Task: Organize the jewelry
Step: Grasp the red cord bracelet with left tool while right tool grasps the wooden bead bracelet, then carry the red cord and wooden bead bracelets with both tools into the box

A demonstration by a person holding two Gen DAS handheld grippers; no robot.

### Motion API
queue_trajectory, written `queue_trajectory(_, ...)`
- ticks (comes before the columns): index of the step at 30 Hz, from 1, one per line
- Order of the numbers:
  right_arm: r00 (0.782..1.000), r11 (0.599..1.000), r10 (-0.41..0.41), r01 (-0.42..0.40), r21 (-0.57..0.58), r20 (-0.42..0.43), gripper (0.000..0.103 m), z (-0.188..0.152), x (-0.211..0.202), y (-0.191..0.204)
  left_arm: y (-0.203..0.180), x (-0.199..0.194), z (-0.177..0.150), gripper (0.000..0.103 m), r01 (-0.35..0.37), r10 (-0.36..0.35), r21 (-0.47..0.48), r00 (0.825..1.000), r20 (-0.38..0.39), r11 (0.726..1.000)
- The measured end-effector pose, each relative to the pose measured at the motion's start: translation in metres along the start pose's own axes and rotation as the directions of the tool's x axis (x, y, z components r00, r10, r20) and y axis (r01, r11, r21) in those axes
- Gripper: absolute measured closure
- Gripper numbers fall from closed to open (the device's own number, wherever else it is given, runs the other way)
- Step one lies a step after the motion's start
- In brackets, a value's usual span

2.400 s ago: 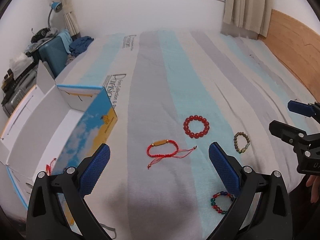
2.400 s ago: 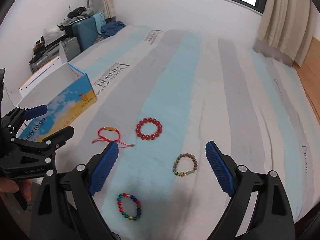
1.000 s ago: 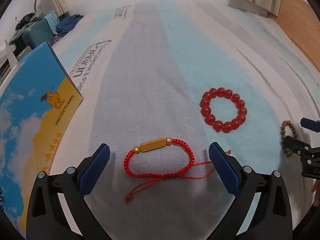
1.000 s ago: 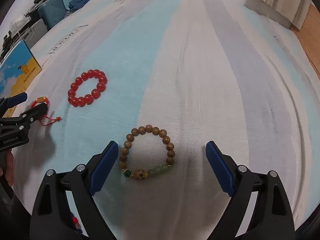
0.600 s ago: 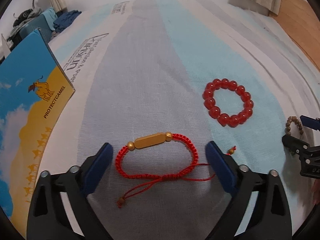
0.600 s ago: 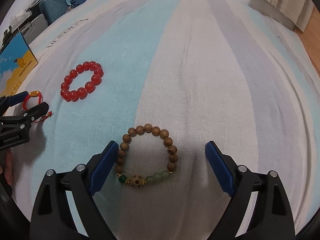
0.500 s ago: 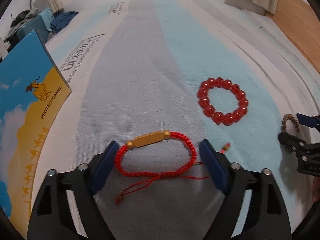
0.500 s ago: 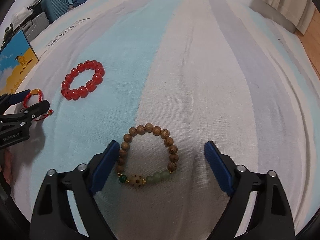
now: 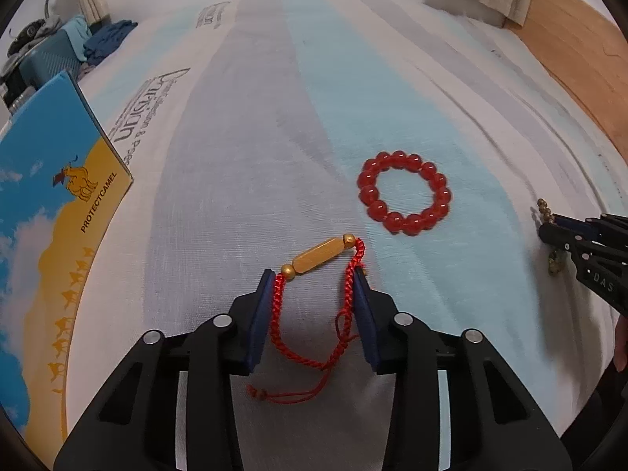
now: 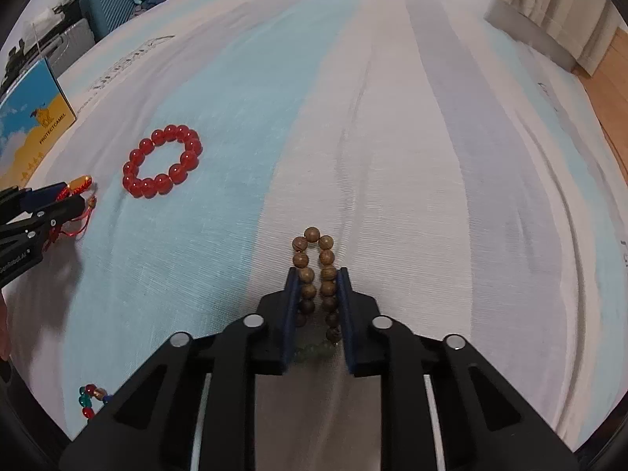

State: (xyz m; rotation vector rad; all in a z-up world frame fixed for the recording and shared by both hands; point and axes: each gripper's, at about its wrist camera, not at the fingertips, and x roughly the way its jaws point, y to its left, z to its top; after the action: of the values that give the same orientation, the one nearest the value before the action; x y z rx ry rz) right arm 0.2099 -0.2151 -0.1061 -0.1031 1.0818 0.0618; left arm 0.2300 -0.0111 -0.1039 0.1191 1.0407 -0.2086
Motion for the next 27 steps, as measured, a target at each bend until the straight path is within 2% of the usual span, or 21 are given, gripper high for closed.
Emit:
queue_trajectory(7, 1.0, 1.0, -0.005, 0.005, 0.023, 0.028, 0.087, -0.003, -0.017, -0.009, -0.005, -0.015, 0.0, 0.072, 0.013, -0.013, 0.008, 1.0, 0.018, 1.0)
queue_trajectory(16, 0.998, 0.999, -0.003, 0.0, 0.033, 0.069, 0.087, 0.001, -0.041, -0.009, -0.007, -0.036, -0.001, 0.072, 0.019, -0.019, 0.005, 0.999, 0.033, 1.0)
queue_trajectory(27, 0.991, 1.0, 0.002, -0.005, 0.021, 0.131, 0.087, 0.008, -0.082, 0.005, -0.001, -0.082, 0.0, 0.072, 0.005, -0.005, 0.0, 0.996, 0.087, 1.0)
